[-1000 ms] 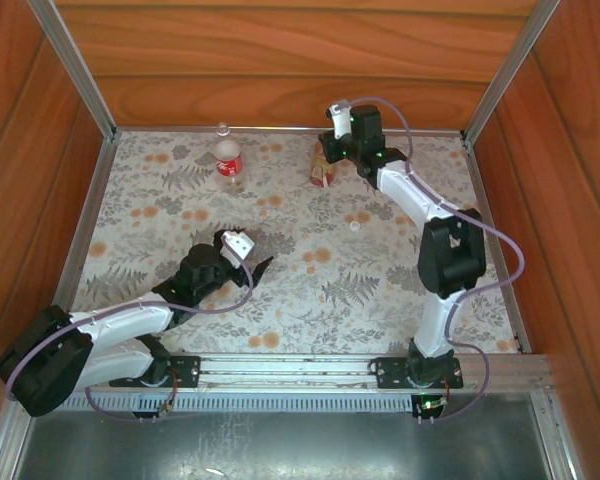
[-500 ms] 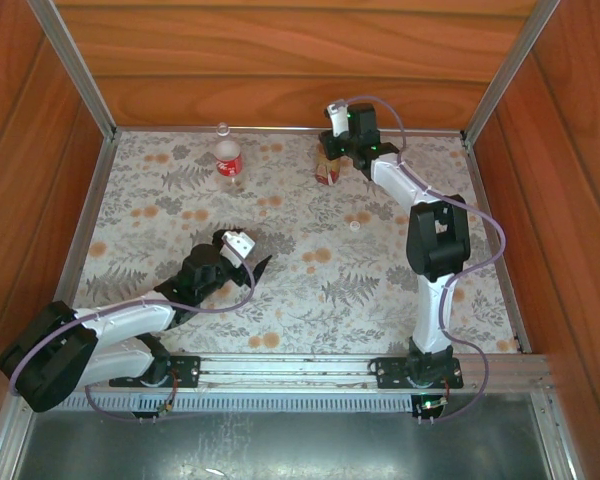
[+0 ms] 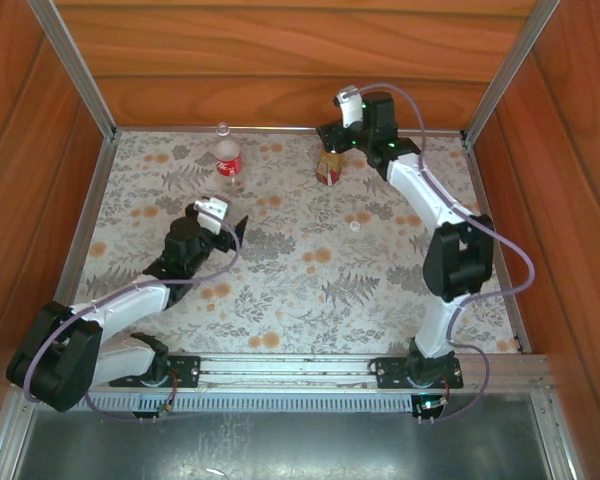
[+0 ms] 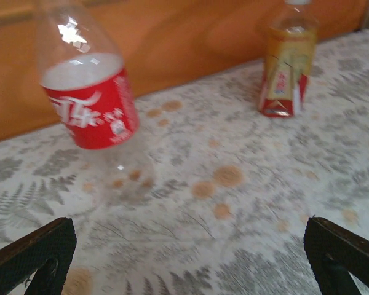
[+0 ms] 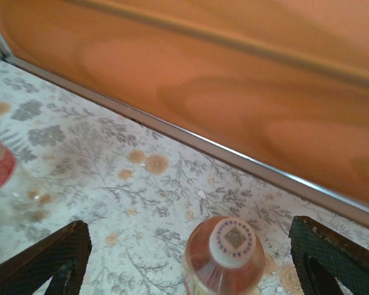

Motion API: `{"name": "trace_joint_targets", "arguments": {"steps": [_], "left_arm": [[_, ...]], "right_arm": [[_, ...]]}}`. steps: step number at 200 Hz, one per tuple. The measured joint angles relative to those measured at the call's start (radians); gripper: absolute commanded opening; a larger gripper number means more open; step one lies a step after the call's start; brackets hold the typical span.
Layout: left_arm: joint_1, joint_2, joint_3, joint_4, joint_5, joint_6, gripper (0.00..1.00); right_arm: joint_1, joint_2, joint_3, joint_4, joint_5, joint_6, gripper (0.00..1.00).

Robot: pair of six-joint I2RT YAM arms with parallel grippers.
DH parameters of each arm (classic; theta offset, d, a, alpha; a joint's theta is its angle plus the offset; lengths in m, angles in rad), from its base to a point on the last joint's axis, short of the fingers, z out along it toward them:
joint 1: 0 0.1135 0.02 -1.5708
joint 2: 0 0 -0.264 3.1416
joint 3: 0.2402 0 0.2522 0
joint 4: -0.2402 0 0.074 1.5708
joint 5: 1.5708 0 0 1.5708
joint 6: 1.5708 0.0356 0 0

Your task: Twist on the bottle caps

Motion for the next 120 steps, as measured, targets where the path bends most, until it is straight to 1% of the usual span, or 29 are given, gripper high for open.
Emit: {"name": "trace_joint_targets", "arguments": {"steps": [24,26,30,59,90,120], "left_arm": [[0.079,0.06,0.084,0.0,0.037,-0.009,1.0],[0.085,0.066,0.092,0.001,0.045,-0.01,1.0],[0.098,0.079,0.106,0.001,0.051,-0.011,1.0],[0.168,0.165,0.2,0.0,0.102,-0.018,1.0],[0.218,0.251,0.293,-0.001,0.153,-0.025,1.0],[0.246,0.339,0.391,-0.001,0.204,-0.026,1.0]], "right_arm": [[0.019,-0.117,-0.095,0.028,-0.066,0.003,0.9],[0.021,-0.126,-0.105,0.031,-0.074,0.004,0.93],[0.028,-0.142,-0.122,0.035,-0.084,0.005,0.94],[0.089,-0.239,-0.253,0.048,-0.152,0.015,0.96],[0.136,-0.29,-0.344,0.055,-0.213,0.04,0.96],[0.136,-0.314,-0.402,0.07,-0.257,0.077,0.96]]}}
